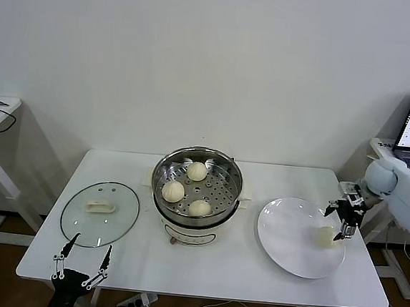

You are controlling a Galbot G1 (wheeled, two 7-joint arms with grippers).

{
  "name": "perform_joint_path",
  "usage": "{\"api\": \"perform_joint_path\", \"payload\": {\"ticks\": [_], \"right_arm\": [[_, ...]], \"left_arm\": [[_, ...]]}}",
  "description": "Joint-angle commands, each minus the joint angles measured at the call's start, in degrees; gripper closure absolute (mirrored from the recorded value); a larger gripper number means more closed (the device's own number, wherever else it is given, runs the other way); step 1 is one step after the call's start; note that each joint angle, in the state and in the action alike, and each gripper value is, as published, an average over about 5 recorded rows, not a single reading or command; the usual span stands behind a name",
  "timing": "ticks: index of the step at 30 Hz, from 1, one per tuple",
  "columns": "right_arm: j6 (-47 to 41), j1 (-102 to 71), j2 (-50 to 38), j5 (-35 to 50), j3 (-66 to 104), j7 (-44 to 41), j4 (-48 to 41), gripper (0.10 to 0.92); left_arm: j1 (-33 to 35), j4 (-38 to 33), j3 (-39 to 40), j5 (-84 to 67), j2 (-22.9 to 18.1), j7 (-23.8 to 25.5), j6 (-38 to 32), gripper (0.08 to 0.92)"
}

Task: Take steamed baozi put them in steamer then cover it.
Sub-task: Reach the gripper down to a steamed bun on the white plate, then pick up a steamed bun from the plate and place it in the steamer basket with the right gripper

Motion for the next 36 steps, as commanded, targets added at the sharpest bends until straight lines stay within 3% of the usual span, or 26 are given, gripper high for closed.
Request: {"api": "perform_joint_path", "payload": {"ticks": [1, 13, 21, 27, 36], "right_arm": [[-0.52, -4.48, 0.85, -1.56, 2.40, 1.61, -2.63, 0.203], [0.08, -5.25, 2.83, -1.99, 3.51, 2.64, -4.22, 0.209], [0.06, -2.38, 2.45, -1.29, 1.75, 2.20, -2.27, 0.336], [0.48, 4.76, 2.18, -0.44, -0.47, -0.78, 0.40, 0.349], [-0.93, 24.57, 9.23, 13.03, -10.19, -10.92, 5.28, 0.355]], "left_arm": [[0.08, 0.08, -0.04, 0.01, -0.03, 0.00, -0.07, 0.177], [-0.04, 0.08, -0.27, -0.45, 0.09, -0.04, 0.02, 0.177], [-0.16, 0.01, -0.21, -0.45, 0.09, -0.06, 0.01, 0.177], [-0.36, 0.00, -0.13, -0.45, 0.23, -0.05, -0.07, 0.177], [-0.88, -0.21, 0.42, -0.45, 0.80, -0.07, -0.03, 0.177]]}}
